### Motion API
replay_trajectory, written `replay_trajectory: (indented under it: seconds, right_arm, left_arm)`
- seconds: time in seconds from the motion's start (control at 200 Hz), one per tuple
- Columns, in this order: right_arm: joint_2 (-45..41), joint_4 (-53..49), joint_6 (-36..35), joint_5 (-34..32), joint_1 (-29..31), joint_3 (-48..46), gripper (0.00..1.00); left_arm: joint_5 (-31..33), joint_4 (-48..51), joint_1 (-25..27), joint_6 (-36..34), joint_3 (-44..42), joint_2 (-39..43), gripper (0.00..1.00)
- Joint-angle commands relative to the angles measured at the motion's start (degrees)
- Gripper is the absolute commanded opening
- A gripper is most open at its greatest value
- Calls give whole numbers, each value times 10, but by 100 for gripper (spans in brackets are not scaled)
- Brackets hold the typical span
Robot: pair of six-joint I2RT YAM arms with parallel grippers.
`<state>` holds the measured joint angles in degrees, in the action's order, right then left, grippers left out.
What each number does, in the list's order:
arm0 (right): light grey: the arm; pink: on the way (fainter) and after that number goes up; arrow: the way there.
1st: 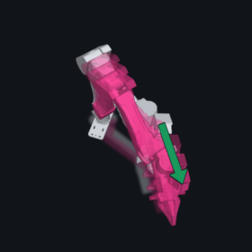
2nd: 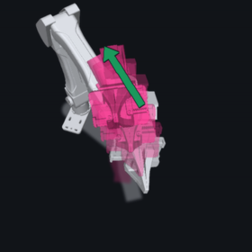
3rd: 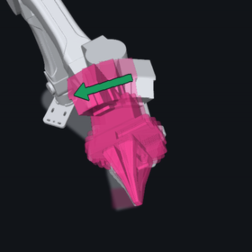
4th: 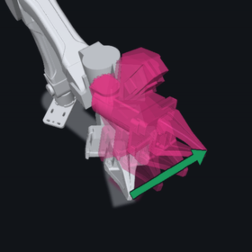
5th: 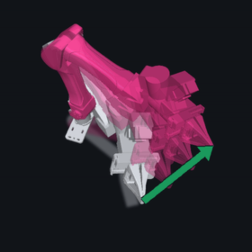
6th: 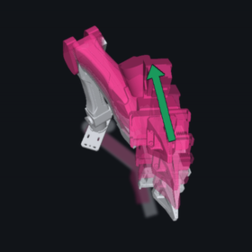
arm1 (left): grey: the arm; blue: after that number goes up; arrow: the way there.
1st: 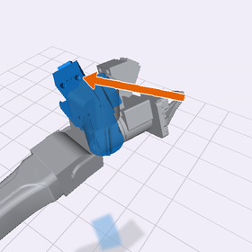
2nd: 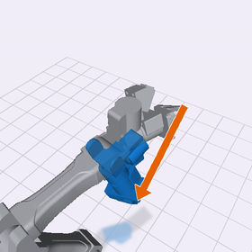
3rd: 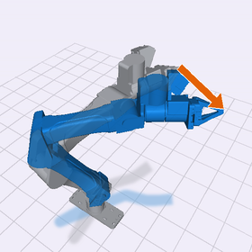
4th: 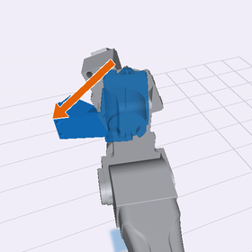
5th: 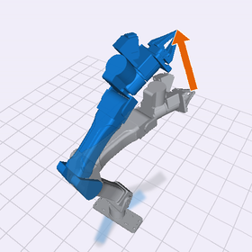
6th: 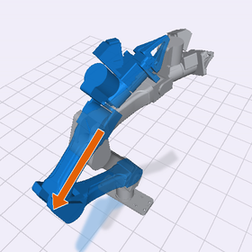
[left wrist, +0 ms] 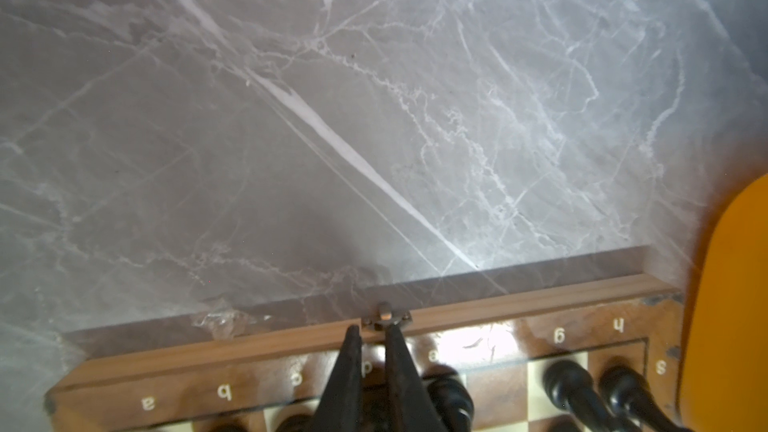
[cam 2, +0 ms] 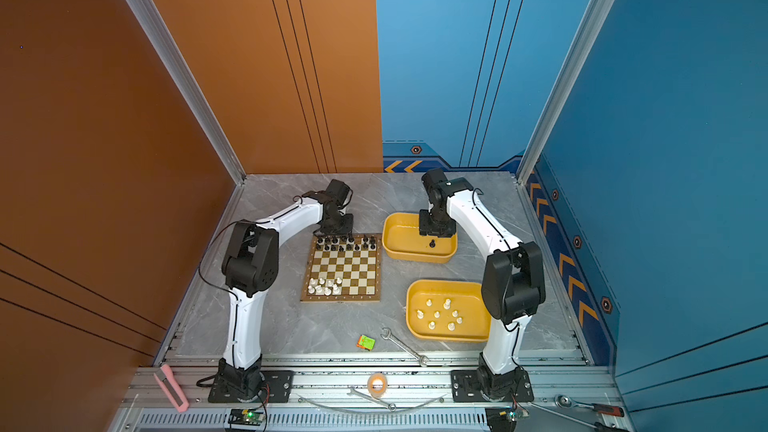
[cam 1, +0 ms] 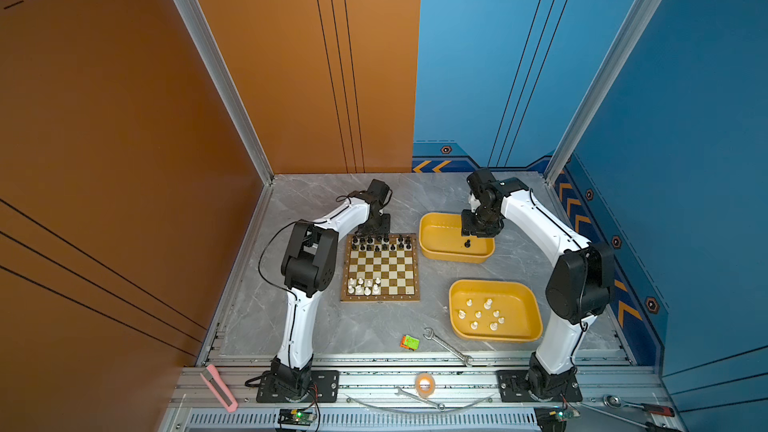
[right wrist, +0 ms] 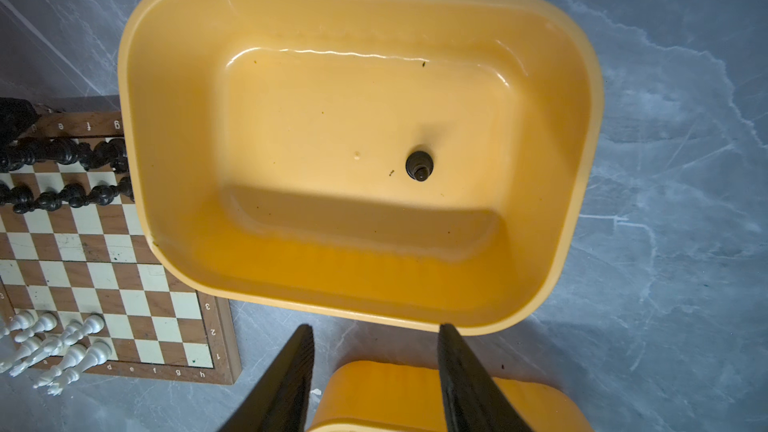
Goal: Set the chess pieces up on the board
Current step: 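Lower the right gripper toward the last black pawn while the left gripper hovers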
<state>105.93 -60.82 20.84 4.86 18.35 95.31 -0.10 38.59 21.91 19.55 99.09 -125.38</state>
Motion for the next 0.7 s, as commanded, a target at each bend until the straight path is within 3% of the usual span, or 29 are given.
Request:
replay_trajectory:
  seconds: [0.0,0.696]
  right_arm:
    - [5,1,-4,9,-4,14,51]
    - [4,1,-2,15,-5,9,53]
  left_arm:
    - [0,16,-4,4,13,3,15]
    - [3,31,-5,-2,51,-7,16]
